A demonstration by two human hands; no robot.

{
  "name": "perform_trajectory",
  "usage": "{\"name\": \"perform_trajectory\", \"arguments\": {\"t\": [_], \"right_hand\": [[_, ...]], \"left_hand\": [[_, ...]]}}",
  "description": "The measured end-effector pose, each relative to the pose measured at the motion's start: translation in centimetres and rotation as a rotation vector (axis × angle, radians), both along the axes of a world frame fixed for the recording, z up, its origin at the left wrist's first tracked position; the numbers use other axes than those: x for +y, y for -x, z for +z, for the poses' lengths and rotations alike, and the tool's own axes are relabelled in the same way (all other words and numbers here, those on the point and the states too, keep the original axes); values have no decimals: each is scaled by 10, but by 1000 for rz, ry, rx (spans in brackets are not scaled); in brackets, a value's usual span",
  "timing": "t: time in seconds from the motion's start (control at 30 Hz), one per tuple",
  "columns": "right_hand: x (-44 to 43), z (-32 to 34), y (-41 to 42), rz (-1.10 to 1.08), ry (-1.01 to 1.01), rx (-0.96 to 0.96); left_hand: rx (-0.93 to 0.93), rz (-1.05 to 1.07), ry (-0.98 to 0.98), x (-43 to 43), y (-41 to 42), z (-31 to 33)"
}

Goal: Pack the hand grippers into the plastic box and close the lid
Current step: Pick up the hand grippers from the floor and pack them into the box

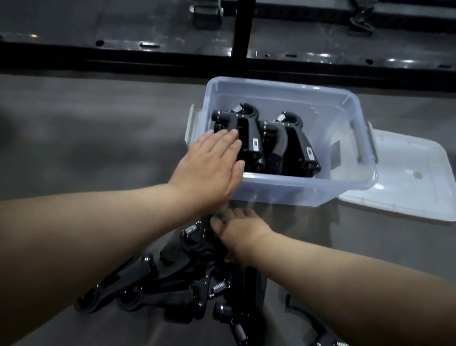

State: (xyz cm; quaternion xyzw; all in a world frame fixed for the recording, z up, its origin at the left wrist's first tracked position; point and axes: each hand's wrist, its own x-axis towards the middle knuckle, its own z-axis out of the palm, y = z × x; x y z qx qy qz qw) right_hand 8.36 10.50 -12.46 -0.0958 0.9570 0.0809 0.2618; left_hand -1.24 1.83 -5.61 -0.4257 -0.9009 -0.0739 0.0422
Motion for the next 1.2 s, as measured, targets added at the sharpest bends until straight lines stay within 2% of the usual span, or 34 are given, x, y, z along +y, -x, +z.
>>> {"name": "perform_trajectory", "arguments": {"t": [0.17, 0.27, 0.37, 0.47, 0.53, 0.6, 0.73, 0.87, 0.93, 1.0, 1.1, 1.13, 1.2], "right_hand": [[-12, 17, -6, 105, -108, 31], [-4, 35, -14, 66, -5, 48], [16, 48, -17, -169, 268, -18], [46, 50, -12, -570, 581, -205], [61, 50, -12, -825, 809, -232], [71, 47, -16, -903, 823, -214], [74, 37, -28, -675, 473, -233], [67, 69, -26, -322, 268, -223], [65, 107, -20, -151, 248, -236], [73, 149, -12, -159, 383, -330], [103, 192, 3, -448, 813, -416], [114, 197, 8, -570, 959, -396], [123, 191, 20, -792, 1198, -235]], "left_hand": [[-15, 4, -30, -1, 1, -1], [-11, -8, -52, -2, 3, -2], [7, -15, -78, -2, 4, -3], [9, -16, -89, -2, 4, -4], [5, -11, -81, -2, 4, -4], [-4, -13, -67, -2, 3, -3], [-13, -6, -47, -1, 3, -1], [-34, -4, -63, -1, 3, 0], [-52, -7, -95, -2, 4, 1], [-79, 4, -152, -2, 6, 4], [-124, 61, -223, 1, 12, 10], [-130, 87, -240, 2, 15, 11], [-150, 145, -258, 5, 20, 10]]}}
